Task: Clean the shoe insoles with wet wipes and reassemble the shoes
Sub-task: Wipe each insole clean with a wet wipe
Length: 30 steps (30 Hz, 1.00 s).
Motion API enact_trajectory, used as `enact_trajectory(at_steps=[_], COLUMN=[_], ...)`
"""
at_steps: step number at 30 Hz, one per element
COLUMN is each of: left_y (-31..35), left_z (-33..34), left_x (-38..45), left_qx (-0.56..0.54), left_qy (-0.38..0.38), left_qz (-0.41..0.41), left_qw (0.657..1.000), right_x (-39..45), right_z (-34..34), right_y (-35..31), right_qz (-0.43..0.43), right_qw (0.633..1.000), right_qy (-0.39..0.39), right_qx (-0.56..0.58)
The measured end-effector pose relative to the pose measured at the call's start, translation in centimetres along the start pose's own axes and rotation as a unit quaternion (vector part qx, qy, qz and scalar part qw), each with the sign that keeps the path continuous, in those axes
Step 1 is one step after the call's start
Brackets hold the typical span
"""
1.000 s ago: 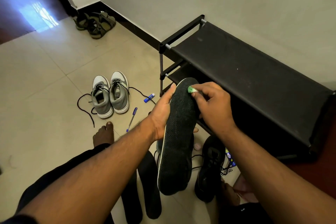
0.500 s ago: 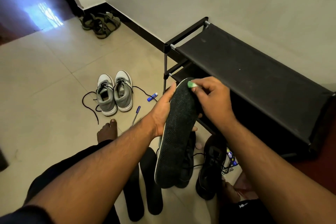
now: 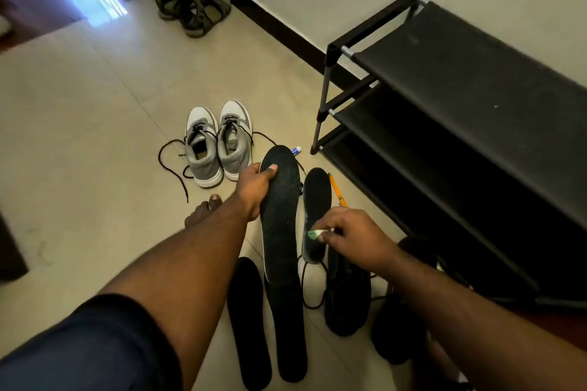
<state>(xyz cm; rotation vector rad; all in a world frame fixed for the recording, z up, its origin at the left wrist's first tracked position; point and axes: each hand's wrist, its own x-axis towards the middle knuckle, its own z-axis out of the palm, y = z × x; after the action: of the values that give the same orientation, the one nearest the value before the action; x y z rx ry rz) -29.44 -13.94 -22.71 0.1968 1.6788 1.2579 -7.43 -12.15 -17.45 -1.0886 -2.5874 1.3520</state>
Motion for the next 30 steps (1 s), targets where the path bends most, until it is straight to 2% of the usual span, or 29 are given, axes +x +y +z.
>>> enact_trajectory(at_steps=[2,6,12,15,17,21,25,30], left_y=[-1.2,-3.7,-6.2,-7.3,-7.9,-7.6,-6.1,-3.3], left_z=[0.1,0.6,1.7,1.8,1.4,1.0,3.1,8.4], left_x=[2.9,9.2,15.9,17.5,17.9,16.2,11.5,1.8], left_qx=[0.036,0.082,0.113,0.176,0.275,0.484,0.577,0.657], left_qy=[0.012,0.030,0.032,0.039,0.072,0.148,0.070,-0.043], left_qz=[-0.001,0.000,-0.012,-0.002,0.030,0.073,0.080,0.173], left_qw=[0.999,0.996,0.993,0.984,0.958,0.859,0.810,0.732], right_x=[1.9,6.4,12.0,13.5,14.1,13.8,11.3,4.3], right_z=[0.8,3.0,6.3,7.1,7.5,7.1,4.1,-3.1], right_y=[2.1,6.0,9.8,10.8,11.6,11.7,9.6,5.9], right_qz=[0.056,0.112,0.113,0.112,0.113,0.121,0.124,0.134], right_qw=[0.998,0.993,0.993,0.992,0.992,0.989,0.987,0.981], right_qy=[-0.011,-0.011,-0.034,-0.044,-0.042,-0.025,-0.018,0.043], right_qx=[0.003,-0.021,-0.021,-0.026,-0.040,-0.080,-0.101,-0.131])
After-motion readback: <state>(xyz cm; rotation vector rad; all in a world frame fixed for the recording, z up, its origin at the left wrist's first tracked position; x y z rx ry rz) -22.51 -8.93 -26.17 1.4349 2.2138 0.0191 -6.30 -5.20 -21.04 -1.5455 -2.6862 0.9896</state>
